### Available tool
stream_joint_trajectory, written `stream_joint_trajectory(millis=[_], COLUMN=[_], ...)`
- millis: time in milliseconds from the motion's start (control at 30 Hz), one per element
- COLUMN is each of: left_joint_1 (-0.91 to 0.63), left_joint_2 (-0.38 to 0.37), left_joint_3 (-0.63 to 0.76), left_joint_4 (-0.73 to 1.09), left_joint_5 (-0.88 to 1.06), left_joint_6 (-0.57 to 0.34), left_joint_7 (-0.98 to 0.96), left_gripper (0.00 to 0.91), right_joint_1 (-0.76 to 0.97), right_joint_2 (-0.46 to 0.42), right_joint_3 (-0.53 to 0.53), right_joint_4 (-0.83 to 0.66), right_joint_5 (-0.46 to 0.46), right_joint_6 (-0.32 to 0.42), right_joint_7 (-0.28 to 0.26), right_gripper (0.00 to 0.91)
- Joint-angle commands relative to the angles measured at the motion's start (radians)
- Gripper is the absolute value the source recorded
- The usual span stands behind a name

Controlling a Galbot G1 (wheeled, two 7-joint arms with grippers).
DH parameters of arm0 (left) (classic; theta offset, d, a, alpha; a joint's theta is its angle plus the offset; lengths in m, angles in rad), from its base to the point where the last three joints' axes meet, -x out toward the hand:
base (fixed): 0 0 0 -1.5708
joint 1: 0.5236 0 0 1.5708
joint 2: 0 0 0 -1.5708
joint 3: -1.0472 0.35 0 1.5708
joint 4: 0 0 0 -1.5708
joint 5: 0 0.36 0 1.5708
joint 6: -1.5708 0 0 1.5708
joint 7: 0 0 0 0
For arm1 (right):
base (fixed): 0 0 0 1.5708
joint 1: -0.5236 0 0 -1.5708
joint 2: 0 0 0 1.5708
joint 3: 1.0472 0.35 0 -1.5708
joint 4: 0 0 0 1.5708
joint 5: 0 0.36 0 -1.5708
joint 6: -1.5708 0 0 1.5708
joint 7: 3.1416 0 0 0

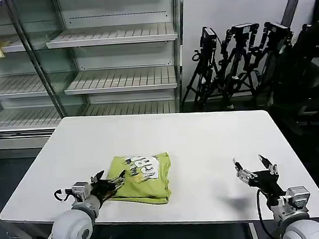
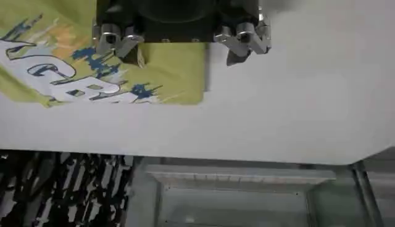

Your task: Fold and organize the clothes.

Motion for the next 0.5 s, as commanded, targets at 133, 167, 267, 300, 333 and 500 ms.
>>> stream_joint_trajectory(millis=[133, 167, 267, 300, 333, 500], left_joint_1=[0.003, 0.002, 0.002, 0.004, 0.011, 0.016], left_joint_2=[-0.009, -0.010, -0.016, -0.015, -0.012, -0.012], left_joint_3=[0.014, 0.015, 0.016, 0.017, 0.021, 0.033], left_joint_4=[0.031, 0.033, 0.031, 0.029, 0.022, 0.012], left_joint_5=[0.010, 0.012, 0.007, 0.007, 0.008, 0.012], left_joint_6=[-0.033, -0.033, -0.020, -0.019, -0.019, -0.016], left_joint_7=[0.005, 0.004, -0.016, -0.015, -0.013, -0.008], left_gripper=[0.907, 0.705, 0.020, 0.020, 0.020, 0.020], right_joint_1=[0.001, 0.001, 0.002, 0.003, 0.005, 0.008], right_joint_2=[-0.005, -0.005, -0.006, -0.007, -0.008, -0.010], right_joint_3=[-0.002, -0.002, -0.004, -0.006, -0.007, -0.010], right_joint_4=[-0.005, -0.005, -0.005, -0.006, -0.006, -0.007], right_joint_5=[-0.001, -0.001, 0.000, 0.000, 0.000, 0.000], right_joint_6=[0.001, 0.001, 0.001, 0.001, 0.001, 0.000], right_joint_7=[0.001, 0.001, 0.000, 0.001, 0.001, 0.001], right_gripper=[0.907, 0.907, 0.907, 0.907, 0.907, 0.907])
